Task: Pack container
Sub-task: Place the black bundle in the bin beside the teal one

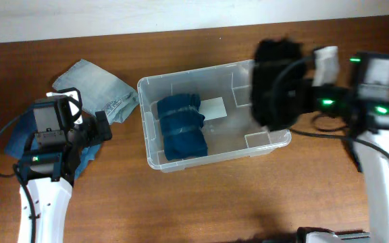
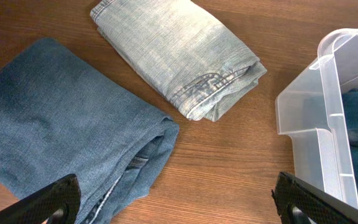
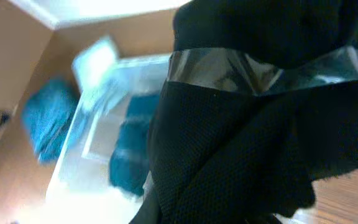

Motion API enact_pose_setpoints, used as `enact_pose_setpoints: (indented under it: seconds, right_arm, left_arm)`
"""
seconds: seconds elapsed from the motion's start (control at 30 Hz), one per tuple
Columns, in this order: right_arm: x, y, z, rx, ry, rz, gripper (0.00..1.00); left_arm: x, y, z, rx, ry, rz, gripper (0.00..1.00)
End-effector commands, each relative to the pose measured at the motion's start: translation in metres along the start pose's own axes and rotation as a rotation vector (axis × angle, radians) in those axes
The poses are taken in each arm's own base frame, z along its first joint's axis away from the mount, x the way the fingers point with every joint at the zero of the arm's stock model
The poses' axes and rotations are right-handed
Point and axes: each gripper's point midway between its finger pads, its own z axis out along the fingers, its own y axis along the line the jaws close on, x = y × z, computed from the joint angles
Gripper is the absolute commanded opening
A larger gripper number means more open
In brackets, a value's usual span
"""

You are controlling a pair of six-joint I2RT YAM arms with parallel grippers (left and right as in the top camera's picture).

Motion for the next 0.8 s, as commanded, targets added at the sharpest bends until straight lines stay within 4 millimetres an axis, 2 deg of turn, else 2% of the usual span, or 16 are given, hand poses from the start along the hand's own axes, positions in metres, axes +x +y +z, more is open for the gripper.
enact_pose_setpoints:
  seconds: [0.0,0.17,0.23,0.27,0.4,0.43,0.47,0.5,0.53,0.63,0.77]
  right_arm:
    - [0.020,0.018,0.043,-0.032,0.123,-0.090,0.04]
    - [0.052,0.020,0.099,-0.074,0.279,-0.080,0.04]
    - [0.062,0.014,0.116,-0.079,0.323,-0.064,0.04]
    - [0.071,0.003,0.131,-0.072,0.355,-0.022,0.04]
    - [0.072,-0.016,0.146,-0.034,0.353,0.004,0.04]
    - [0.070,-0.020,0.147,-0.017,0.347,-0.003,0.08]
    - [0.068,-0.021,0.146,-0.004,0.341,-0.010,0.34]
    - [0.066,-0.020,0.145,-0.004,0.338,-0.012,0.68]
    - [0.064,-0.017,0.142,-0.005,0.338,-0.014,0.98]
    - [0.056,-0.007,0.132,-0.006,0.334,-0.025,0.98]
    - [0.028,0.009,0.108,0.027,0.272,-0.077,0.98]
  left_arm:
    - [-0.007,0.003,-0.004,-0.012,-0.019,0.012,0.99]
    - [-0.007,0.003,-0.004,-0.012,-0.020,0.011,1.00]
    - [-0.007,0.003,-0.004,-0.012,-0.019,0.011,0.99]
    - [-0.007,0.003,-0.004,-0.012,-0.019,0.012,0.99]
    - [-0.007,0.003,-0.004,-0.012,-0.020,0.012,0.99]
    - [-0.007,0.003,-0.004,-0.012,-0.019,0.012,1.00]
    - [-0.007,0.003,-0.004,-0.012,-0.020,0.011,0.99]
    - [-0.007,0.003,-0.004,-0.012,-0.019,0.012,1.00]
    - [-0.007,0.003,-0.004,-0.012,-0.019,0.012,0.99]
    - [-0.007,0.003,-0.004,-0.012,-0.019,0.011,0.99]
    - [-0.007,0.003,-0.004,-0.012,-0.020,0.012,0.99]
